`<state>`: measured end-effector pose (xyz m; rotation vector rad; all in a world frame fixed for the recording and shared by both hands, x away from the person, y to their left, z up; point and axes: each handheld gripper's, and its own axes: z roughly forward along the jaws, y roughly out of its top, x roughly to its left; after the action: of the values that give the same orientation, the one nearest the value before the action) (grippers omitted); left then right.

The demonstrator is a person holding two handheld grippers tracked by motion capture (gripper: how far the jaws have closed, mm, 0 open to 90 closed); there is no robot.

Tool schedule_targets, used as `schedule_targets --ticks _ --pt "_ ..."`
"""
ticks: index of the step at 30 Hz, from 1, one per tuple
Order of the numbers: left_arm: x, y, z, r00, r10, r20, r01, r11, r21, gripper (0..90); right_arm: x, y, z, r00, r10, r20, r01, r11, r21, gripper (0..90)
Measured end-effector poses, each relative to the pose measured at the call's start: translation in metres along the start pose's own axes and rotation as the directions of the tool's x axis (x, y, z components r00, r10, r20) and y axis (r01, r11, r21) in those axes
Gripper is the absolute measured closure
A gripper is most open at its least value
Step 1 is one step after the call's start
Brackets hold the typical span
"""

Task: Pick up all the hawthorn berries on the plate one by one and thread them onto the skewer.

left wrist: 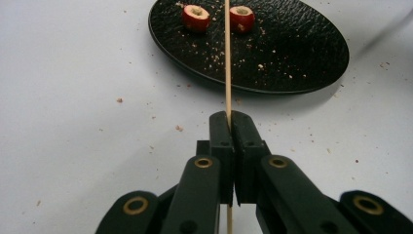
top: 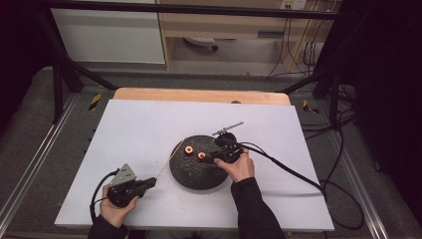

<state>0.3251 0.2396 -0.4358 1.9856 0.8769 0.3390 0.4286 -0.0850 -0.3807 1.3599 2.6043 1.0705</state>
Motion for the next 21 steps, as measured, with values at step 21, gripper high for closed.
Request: schedule_targets --ticks 21 --pt "-0.006 0.001 0.004 1.0000 -0.007 0.000 0.007 0.9997 -0.023 88.0 -0.011 -0.034 -0.009 0.9813 0.137 -0.135 -0.178 0.911 -0.371 62.5"
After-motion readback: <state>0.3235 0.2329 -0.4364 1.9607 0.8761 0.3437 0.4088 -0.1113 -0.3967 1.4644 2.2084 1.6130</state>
